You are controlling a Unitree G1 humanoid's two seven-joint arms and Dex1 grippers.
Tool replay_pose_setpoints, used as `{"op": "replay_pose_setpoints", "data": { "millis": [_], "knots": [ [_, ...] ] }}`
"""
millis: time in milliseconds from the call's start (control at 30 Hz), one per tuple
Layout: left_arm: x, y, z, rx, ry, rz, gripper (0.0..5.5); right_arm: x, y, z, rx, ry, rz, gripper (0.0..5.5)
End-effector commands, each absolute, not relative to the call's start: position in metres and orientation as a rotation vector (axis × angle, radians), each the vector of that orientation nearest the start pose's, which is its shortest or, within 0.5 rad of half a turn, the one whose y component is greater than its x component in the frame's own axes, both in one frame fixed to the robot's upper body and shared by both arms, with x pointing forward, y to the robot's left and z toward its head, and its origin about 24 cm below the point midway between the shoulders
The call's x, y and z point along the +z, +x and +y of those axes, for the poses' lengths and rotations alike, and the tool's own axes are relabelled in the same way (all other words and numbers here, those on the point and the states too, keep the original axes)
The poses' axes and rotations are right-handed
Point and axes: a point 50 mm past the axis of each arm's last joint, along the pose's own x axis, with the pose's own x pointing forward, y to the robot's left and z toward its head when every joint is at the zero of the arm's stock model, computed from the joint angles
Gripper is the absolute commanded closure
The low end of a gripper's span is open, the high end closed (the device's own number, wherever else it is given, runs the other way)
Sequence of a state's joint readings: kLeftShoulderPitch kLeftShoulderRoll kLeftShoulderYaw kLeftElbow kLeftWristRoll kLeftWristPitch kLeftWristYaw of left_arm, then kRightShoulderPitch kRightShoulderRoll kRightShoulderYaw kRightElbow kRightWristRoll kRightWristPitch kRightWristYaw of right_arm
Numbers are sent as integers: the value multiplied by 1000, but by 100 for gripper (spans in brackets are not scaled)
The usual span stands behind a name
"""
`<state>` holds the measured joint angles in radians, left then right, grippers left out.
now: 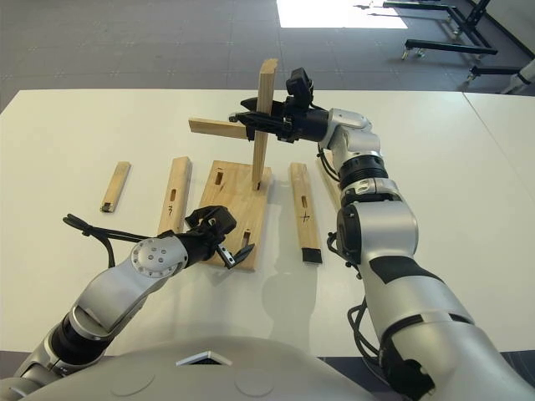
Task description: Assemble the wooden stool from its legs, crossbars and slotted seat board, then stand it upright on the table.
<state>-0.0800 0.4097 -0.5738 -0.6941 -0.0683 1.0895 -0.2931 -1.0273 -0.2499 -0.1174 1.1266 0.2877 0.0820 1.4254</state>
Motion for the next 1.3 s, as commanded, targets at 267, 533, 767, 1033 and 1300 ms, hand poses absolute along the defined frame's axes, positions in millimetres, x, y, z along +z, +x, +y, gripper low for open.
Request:
{"op": "replay_pose_setpoints", "data": {
  "millis": [267,533,767,1033,1300],
  "knots": [
    [71,185,79,-804,428,523,10,146,375,-128,1378,191,37,343],
    [70,184,79,-802,427,529,10,149,376,-129,1374,177,45,343],
    [70,183,79,-799,423,531,10,152,377,-130,1371,184,36,343],
    [70,183,81,-831,439,535,10,136,374,-133,1333,211,40,343],
    [71,183,85,-889,470,542,10,125,369,-138,1295,256,14,343]
  ]
}}
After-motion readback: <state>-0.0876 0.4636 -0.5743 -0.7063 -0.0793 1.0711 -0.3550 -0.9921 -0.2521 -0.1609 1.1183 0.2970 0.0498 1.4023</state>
